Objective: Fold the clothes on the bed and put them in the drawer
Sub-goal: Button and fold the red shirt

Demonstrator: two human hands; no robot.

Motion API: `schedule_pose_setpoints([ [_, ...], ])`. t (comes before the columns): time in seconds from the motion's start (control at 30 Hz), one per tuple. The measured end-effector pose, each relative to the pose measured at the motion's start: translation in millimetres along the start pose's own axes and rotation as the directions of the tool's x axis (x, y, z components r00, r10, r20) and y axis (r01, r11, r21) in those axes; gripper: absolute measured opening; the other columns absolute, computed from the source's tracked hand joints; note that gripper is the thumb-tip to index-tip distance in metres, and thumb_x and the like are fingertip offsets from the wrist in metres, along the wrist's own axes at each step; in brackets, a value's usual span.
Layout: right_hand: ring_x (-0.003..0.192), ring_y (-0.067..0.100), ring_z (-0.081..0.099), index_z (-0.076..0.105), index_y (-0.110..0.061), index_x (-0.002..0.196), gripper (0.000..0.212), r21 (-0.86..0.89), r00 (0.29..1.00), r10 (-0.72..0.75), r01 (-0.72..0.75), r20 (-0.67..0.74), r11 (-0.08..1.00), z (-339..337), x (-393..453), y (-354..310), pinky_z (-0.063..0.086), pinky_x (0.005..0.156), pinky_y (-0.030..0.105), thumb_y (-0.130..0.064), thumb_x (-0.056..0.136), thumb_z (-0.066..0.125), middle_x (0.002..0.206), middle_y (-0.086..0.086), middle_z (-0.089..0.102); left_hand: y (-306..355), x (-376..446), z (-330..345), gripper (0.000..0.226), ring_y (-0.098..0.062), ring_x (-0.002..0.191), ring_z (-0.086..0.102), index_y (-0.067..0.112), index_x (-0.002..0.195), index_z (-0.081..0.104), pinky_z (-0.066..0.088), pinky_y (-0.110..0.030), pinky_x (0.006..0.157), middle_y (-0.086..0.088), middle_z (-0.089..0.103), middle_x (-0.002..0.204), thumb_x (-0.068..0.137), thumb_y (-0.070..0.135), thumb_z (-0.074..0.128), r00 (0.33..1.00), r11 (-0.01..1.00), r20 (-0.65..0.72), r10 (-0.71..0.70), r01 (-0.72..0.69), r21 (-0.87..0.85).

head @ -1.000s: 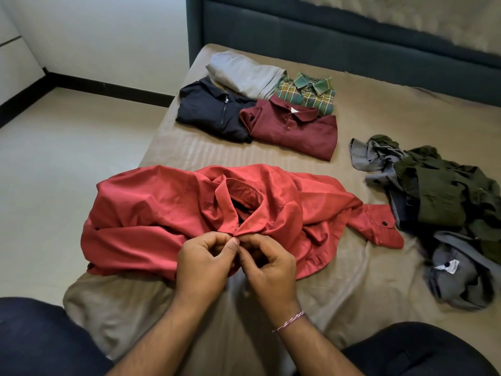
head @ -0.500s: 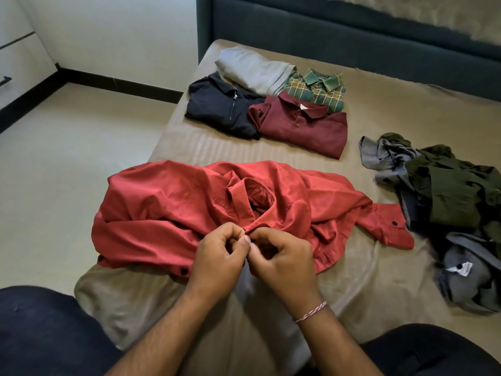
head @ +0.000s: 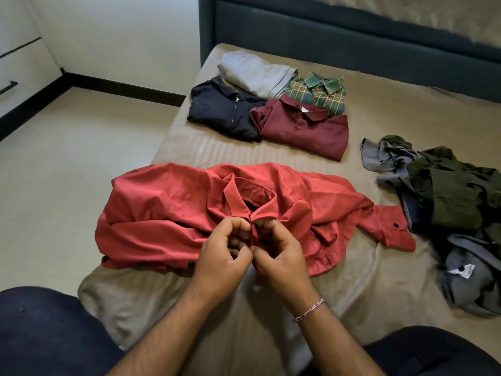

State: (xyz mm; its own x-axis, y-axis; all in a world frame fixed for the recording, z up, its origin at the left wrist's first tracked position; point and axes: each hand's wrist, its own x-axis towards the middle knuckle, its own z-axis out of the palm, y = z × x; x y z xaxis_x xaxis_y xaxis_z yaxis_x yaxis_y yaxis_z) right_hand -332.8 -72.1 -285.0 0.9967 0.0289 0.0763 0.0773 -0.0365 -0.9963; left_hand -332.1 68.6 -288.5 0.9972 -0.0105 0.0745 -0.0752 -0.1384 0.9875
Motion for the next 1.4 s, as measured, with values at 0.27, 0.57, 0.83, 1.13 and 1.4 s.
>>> schedule_pose_setpoints([
  [0.27, 0.099, 0.011, 0.073, 0.071, -0.019, 0.113, 0.035, -0.001, 0.984, 0.049, -0.05, -0.173, 0.999, -1.8, 4.3, 12.3, 0.055, 0.089, 0.025, 0.01, 0.095, 0.064, 0.106, -0.001, 0.079, -1.1, -4.5, -4.7, 0.07, -0.016, 0.113, 0.058, 0.028, 0.143, 0.052, 0.05, -0.034, 0.101, 0.007, 0.053, 0.123, 0.077, 0.005, 0.062, 0.935, 0.806, 0.242, 0.259, -0.347, 0.48],
  [0.57, 0.059, 0.004, 0.043, 0.06, -0.017, 0.069, 0.032, -0.035, 0.991, 0.064, -0.068, -0.119, 0.997, -8.8, 5.3, 3.6, 0.039, 0.056, 0.022, -0.011, 0.101, 0.066, 0.062, -0.011, 0.052, 8.2, 9.5, -35.5, 0.012, -0.004, 0.086, 0.069, 0.027, 0.099, 0.073, 0.058, -0.038, 0.076, 0.017, 0.073, 0.096, 0.088, 0.022, 0.074, 0.953, 0.836, 0.023, 0.303, -0.277, 0.474],
  [0.83, 0.054, 0.003, 0.038, 0.054, 0.004, 0.069, 0.039, -0.01, 0.997, 0.065, -0.066, -0.038, 0.998, -20.7, 6.9, -15.9, 0.035, 0.051, 0.018, -0.019, 0.1, 0.064, 0.058, -0.009, 0.047, 22.9, 13.3, -63.5, 0.022, -0.006, 0.094, 0.071, 0.017, 0.106, 0.079, 0.057, -0.033, 0.086, 0.01, 0.075, 0.099, 0.092, 0.002, 0.075, 0.922, 0.844, -0.083, 0.378, -0.307, 0.44],
  [1.13, 0.063, 0.011, 0.055, 0.073, -0.004, 0.079, 0.02, -0.071, 0.987, 0.145, -0.14, 0.075, 0.988, -62.8, 23.8, -57.1, 0.045, 0.06, 0.027, -0.02, 0.081, 0.083, 0.07, 0.004, 0.065, 65.6, 84.5, -72.5, 0.019, -0.001, 0.09, 0.07, 0.021, 0.105, 0.079, 0.058, -0.033, 0.088, 0.013, 0.076, 0.097, 0.092, 0.012, 0.069, 0.884, 0.846, -0.214, 0.417, -0.291, 0.446],
  [1.4, 0.081, 0.025, 0.067, 0.081, -0.012, 0.086, 0.019, 0.136, 0.978, 0.149, -0.129, -0.148, 0.982, -51.7, -3.2, -75.2, 0.056, 0.077, 0.038, -0.026, 0.072, 0.085, 0.088, 0.017, 0.077, 81.7, 12.3, -56.1, 0.023, -0.003, 0.092, 0.072, 0.019, 0.092, 0.08, 0.05, -0.011, 0.083, 0.011, 0.078, 0.092, 0.087, 0.0, 0.068, 0.946, 0.976, -0.268, 0.181, -0.139, 0.169],
])
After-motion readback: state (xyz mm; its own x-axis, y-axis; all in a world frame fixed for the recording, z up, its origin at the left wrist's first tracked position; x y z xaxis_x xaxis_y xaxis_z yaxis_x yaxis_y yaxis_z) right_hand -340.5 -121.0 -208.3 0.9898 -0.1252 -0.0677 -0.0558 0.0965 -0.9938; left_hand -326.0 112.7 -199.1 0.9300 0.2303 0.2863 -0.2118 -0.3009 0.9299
